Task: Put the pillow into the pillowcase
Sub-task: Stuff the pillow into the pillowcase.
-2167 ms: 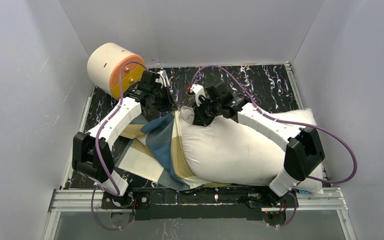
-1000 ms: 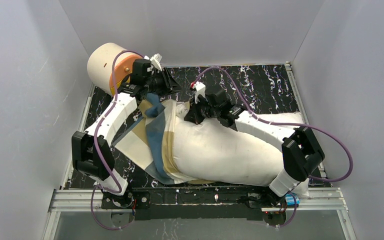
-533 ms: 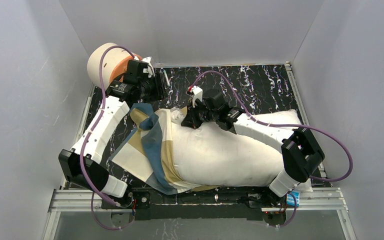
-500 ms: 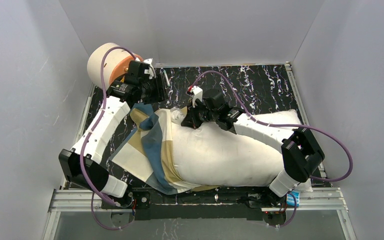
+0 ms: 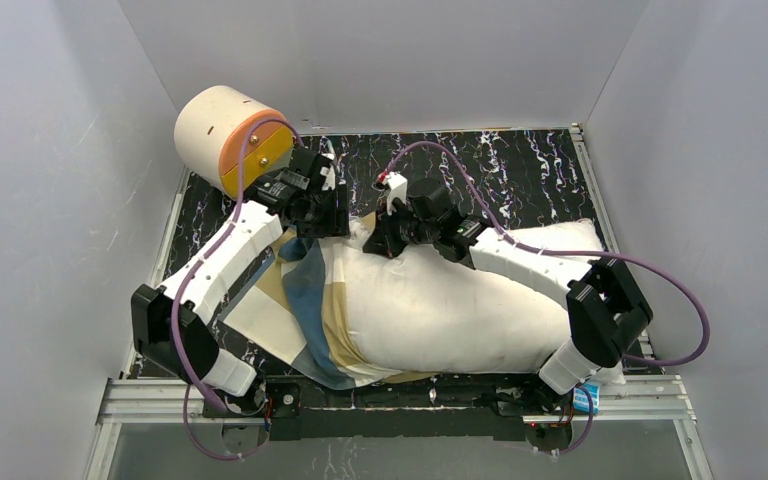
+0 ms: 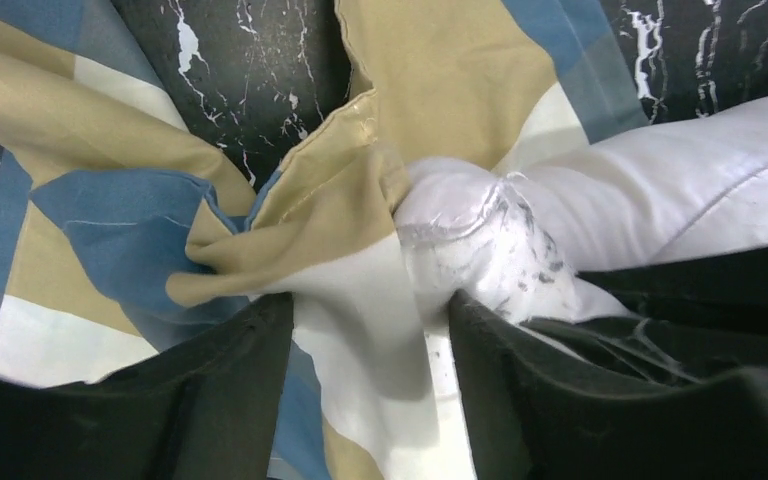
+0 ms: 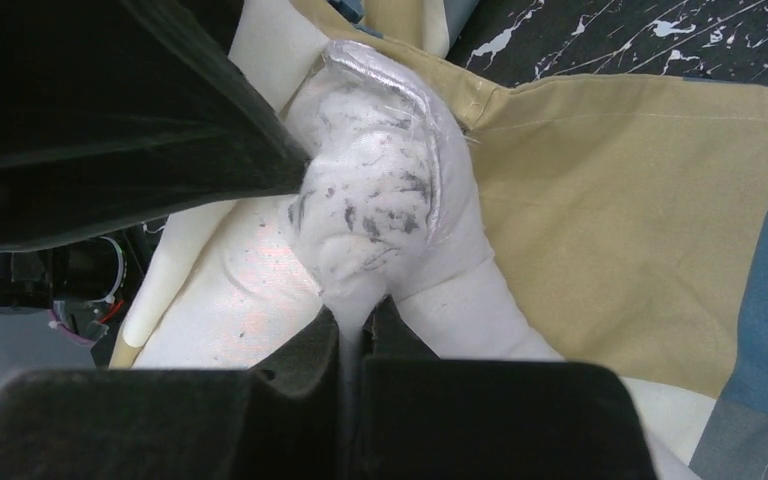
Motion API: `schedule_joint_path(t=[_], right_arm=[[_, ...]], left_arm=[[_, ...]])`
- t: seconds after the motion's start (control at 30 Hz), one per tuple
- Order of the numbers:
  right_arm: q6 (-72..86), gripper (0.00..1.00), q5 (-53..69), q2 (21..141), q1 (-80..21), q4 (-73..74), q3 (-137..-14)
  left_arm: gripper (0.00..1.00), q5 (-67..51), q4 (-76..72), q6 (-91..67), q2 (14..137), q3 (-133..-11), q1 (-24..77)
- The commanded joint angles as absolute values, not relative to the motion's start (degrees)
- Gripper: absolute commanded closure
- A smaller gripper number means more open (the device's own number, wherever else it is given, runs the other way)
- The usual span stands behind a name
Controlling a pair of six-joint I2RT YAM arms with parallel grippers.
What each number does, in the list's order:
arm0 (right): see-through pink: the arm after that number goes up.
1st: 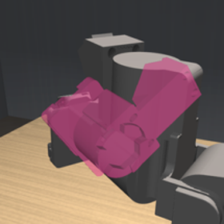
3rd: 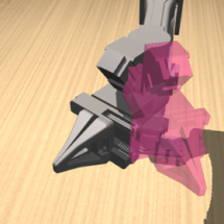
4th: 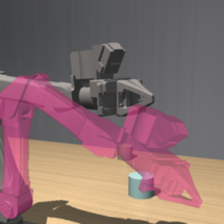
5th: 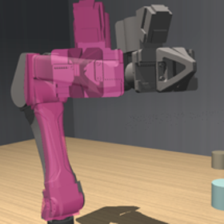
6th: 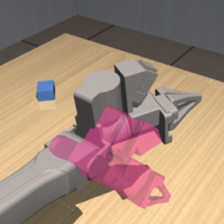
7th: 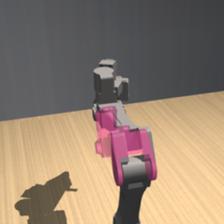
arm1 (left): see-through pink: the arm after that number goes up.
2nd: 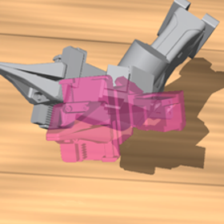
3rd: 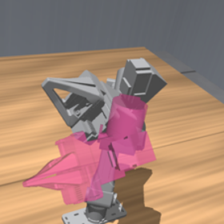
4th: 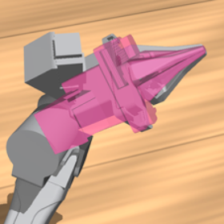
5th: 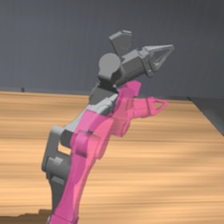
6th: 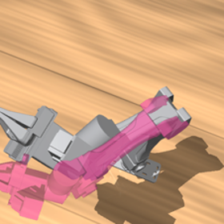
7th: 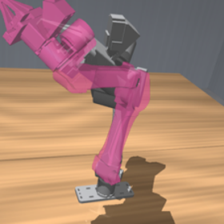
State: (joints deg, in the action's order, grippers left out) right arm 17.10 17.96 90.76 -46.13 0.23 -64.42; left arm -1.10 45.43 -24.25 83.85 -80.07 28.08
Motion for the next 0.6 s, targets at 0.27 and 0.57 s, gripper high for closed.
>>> schedule_joint_path(t=[0.27, 0.57], right_arm=[[18.2, 0.99, 27.8, 87.9, -46.5, 0.9, -59.6], [20.8, 0.99, 29.7, 93.8, -46.5, 4.6, -63.7]], left_arm=[[1.00, 4.6, 42.0, -21.0, 88.3, -94.4, 29.9], [0.97, -5.6, 34.3, -26.4, 88.1, -95.2, 30.0]])
